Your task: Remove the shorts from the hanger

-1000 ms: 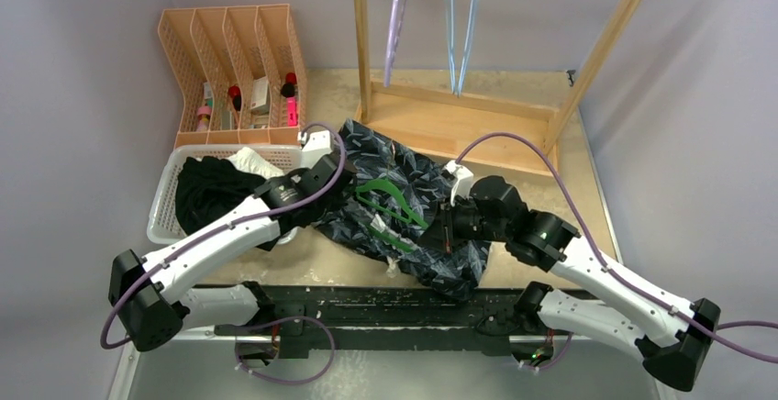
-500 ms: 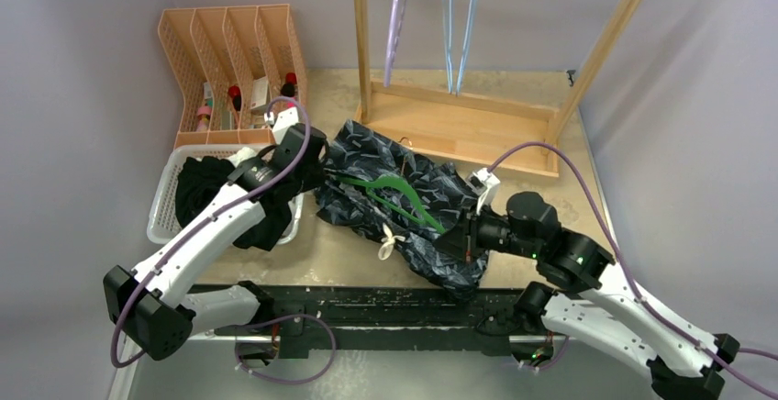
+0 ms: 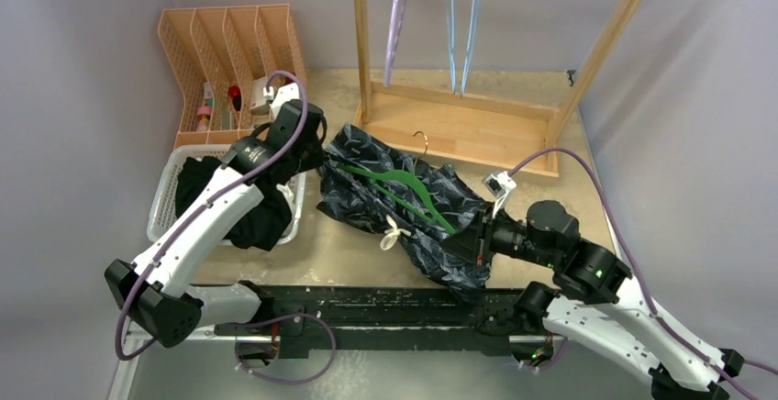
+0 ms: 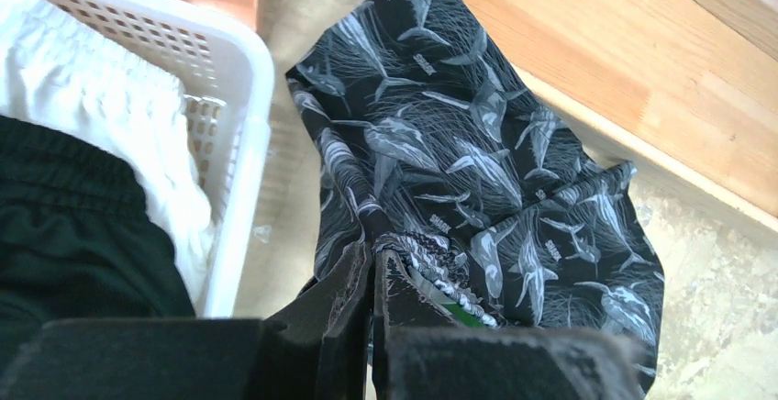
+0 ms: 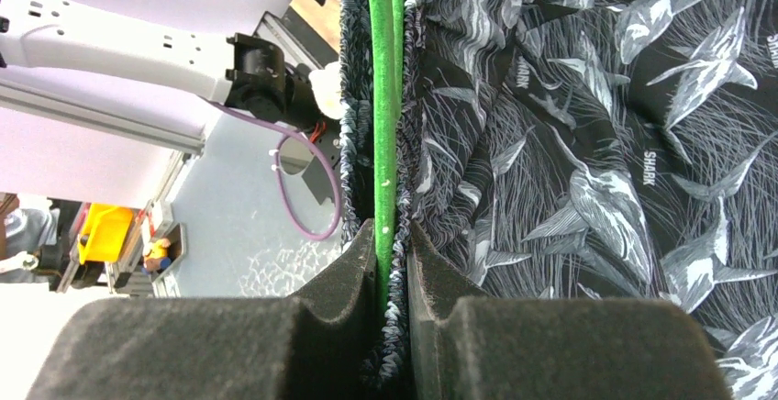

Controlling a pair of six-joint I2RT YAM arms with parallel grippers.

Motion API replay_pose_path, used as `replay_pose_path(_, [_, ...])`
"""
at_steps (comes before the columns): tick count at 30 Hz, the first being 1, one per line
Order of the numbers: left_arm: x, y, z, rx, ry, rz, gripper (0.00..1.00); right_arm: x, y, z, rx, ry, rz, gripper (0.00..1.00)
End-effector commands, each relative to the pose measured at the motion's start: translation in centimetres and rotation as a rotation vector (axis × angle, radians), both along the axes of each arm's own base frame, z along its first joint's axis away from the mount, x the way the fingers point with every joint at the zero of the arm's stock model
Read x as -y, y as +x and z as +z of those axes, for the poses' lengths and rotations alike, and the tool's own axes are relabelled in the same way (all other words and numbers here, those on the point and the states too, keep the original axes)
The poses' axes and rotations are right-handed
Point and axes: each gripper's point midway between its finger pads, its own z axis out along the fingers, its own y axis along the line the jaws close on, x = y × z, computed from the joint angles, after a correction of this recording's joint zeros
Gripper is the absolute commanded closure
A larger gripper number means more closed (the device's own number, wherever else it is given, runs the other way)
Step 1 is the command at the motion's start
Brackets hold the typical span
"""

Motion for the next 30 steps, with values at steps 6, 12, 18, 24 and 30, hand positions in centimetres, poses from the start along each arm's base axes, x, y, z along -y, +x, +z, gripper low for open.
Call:
replay_pose_path(6, [-10.5, 2.4, -0.2, 0.017, 0.353, 0.356, 1.00, -0.4, -5.1, 5.6, 0.124, 0.204, 0.268, 1.00])
replay_pose_path(12, [-11.4, 2.9, -0.1, 0.020, 0.342, 0.368, 1.00, 0.3, -4.4, 4.7, 0.129, 0.132, 0.222, 1.00])
replay_pose_path(18, [-12.0, 1.6, -2.8, -0.068, 0.408, 0.342, 1.00, 0.6, -3.3, 5.3, 0.169, 0.156, 0.154, 1.00])
replay_pose_path(24, [-14.2, -0.5, -6.2, -0.161, 0.501, 0.378, 1.00, 2.2, -3.6, 7.1, 0.204, 0.257, 0.076, 1.00])
replay_pose_path(30, [-11.0, -0.2, -3.8, -0.046, 0.261, 0.281, 1.00, 1.7, -1.0, 2.5, 0.077, 0.068, -0.018, 1.00])
